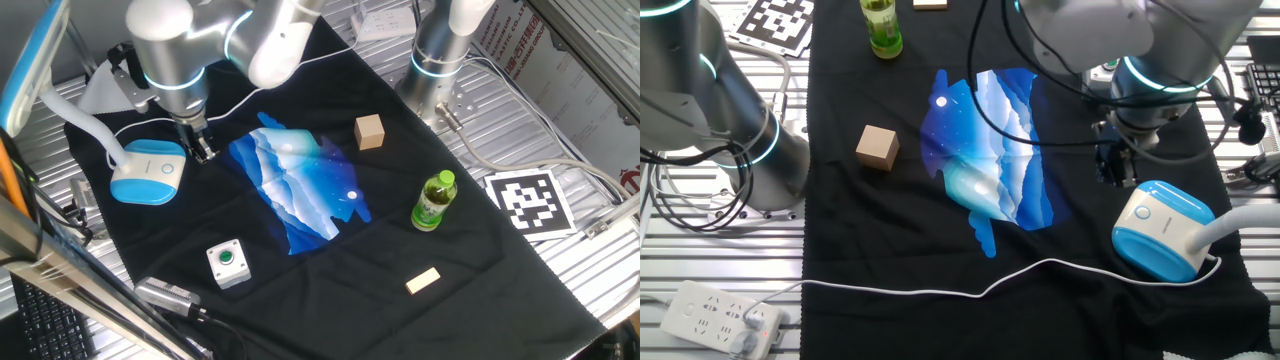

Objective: Turn on the desk lamp by pressing the button

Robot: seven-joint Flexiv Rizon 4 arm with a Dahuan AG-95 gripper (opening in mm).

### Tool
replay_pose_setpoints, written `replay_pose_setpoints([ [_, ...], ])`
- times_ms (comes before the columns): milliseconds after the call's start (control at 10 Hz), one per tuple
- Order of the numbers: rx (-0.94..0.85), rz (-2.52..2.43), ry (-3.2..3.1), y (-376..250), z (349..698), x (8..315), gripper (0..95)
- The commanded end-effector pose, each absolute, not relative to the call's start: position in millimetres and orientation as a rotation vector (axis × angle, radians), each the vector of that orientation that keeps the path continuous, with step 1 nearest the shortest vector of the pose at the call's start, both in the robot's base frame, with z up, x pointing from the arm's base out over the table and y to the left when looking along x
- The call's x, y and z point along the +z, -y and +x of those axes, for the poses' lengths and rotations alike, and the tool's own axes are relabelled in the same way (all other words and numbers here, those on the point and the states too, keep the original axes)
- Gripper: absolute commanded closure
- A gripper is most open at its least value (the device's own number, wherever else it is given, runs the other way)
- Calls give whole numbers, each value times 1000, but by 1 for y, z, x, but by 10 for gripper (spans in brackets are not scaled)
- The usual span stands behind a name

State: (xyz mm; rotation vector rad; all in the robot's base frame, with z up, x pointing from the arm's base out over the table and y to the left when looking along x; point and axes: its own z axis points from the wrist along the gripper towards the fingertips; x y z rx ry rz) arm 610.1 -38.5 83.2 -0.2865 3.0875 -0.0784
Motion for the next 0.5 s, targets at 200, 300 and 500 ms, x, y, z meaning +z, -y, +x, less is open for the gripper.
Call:
replay_pose_setpoints([
  [200,-77,-283,-3083,38,613,79,950],
  [300,-80,-283,-3083,38,614,77,950],
  [500,-80,-286,-3080,39,615,73,950],
])
